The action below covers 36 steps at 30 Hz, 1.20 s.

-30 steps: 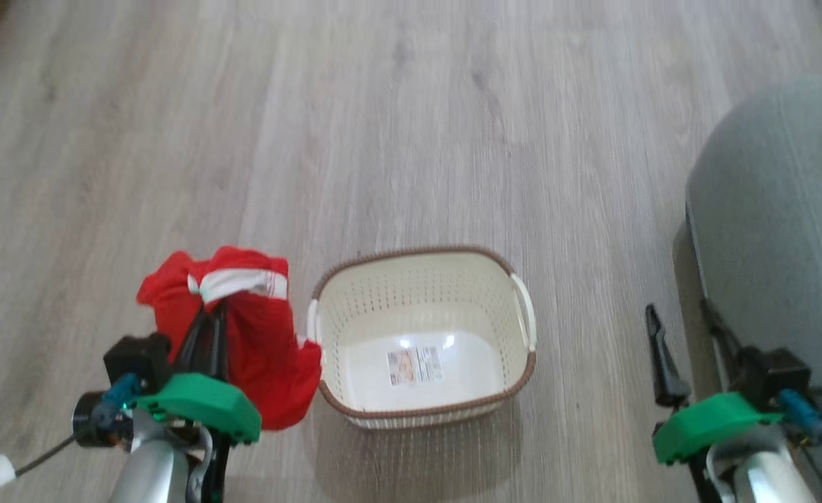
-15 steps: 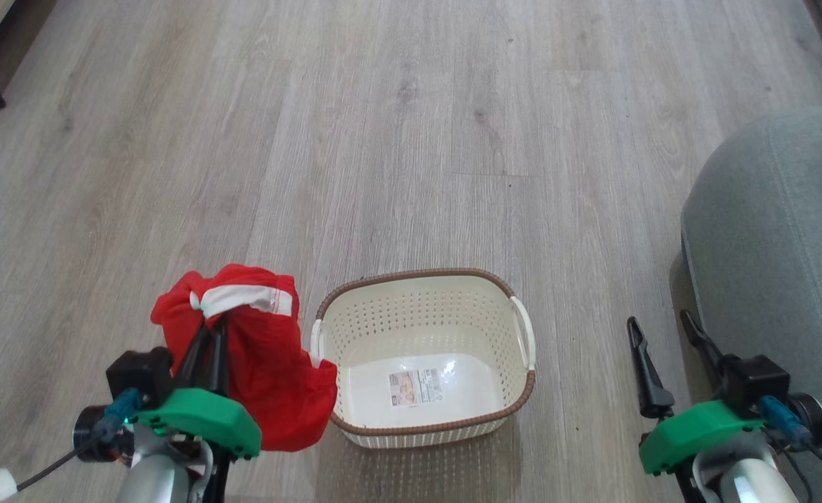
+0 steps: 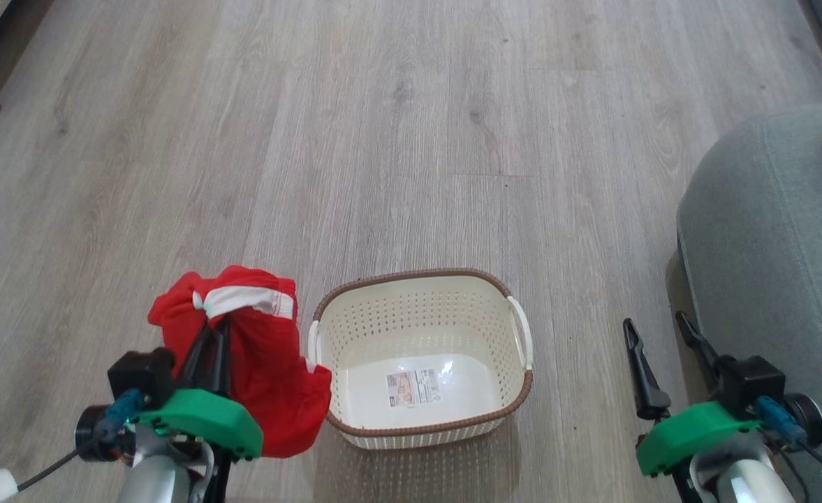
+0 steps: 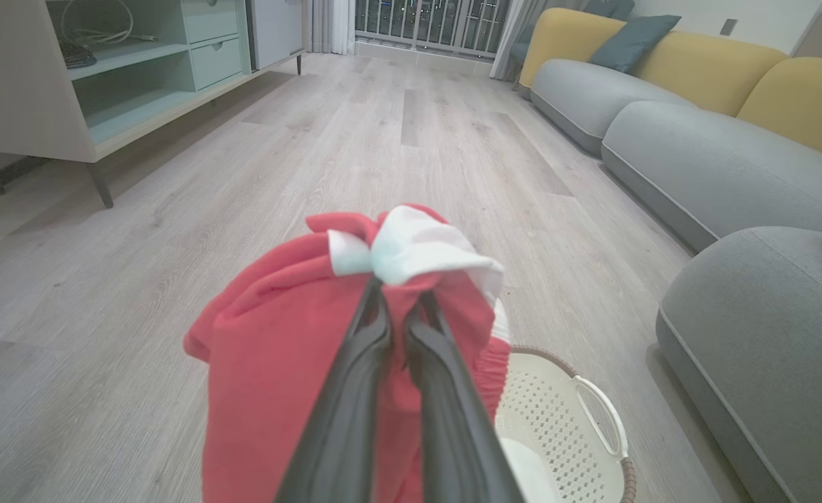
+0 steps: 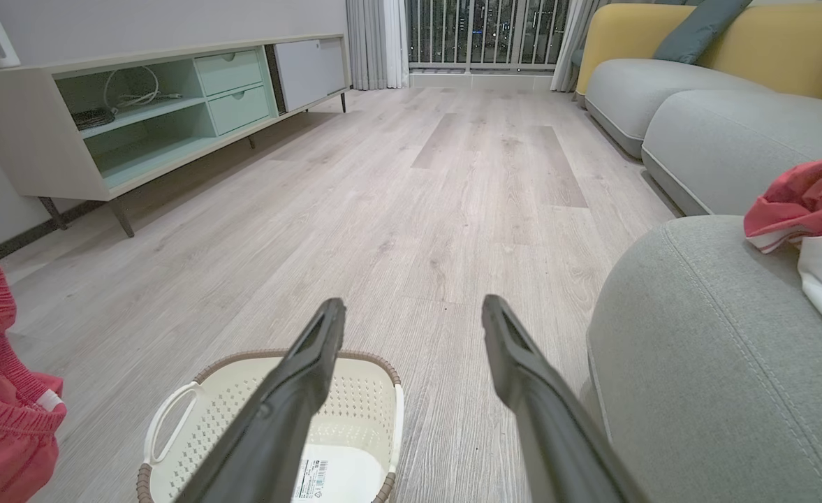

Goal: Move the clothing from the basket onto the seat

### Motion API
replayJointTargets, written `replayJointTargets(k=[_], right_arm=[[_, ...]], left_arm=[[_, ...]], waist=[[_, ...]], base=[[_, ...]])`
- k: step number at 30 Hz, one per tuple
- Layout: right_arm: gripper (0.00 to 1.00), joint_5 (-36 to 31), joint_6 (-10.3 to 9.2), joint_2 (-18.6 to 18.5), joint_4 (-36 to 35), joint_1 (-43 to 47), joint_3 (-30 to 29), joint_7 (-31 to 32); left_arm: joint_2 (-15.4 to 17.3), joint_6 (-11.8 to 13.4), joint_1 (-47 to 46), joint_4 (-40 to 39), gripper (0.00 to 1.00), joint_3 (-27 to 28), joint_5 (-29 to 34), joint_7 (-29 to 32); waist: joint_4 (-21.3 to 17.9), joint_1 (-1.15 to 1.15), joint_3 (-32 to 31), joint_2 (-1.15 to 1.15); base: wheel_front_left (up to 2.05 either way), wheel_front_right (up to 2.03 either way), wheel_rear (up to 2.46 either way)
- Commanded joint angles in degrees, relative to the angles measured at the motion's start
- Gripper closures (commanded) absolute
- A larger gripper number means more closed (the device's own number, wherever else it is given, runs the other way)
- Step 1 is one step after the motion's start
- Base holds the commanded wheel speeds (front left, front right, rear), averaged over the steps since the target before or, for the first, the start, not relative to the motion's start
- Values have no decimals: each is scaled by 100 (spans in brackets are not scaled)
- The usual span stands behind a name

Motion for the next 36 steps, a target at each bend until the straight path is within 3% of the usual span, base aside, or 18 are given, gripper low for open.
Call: replayJointTargets(k=[1, 21, 24, 28, 29, 30, 36], right_arm=[[0, 21, -2, -2, -157, -144, 135, -37], [0, 46, -2, 6, -258, -220, 288, -37], [0, 137, -2, -64, -349, -354, 704, -37], [0, 353, -2, -298, -367, -661, 1780, -37], [0, 521, -2, -446, -363, -897, 2353, -37], [0, 521, -2, -446, -363, -897, 2353, -37], [0, 979, -2, -900, -190, -1849, 3879, -27]], left_arm=[[53, -26, -210, -208, 100, 177, 41, -72], [43, -110, -232, -293, 100, 84, 77, -72], [100, -243, -341, -305, 100, -162, 136, -64], [167, -367, -572, -485, 100, -554, 159, 57], [226, -413, -692, -600, 100, -843, 162, 149], [226, -413, -692, -600, 100, -843, 162, 149], [428, -454, -1052, -919, 100, -1912, 61, 419]], waist=[[-2, 0, -6, 0], [-31, 0, -78, 0], [-14, 0, -86, 0], [-6, 0, -120, 0], [4, 0, -129, 0], [4, 0, -129, 0], [29, 0, -143, 0]], base=[[0, 0, 0], [0, 0, 0], [0, 0, 0], [0, 0, 0], [0, 0, 0], [0, 0, 0], [0, 0, 0]])
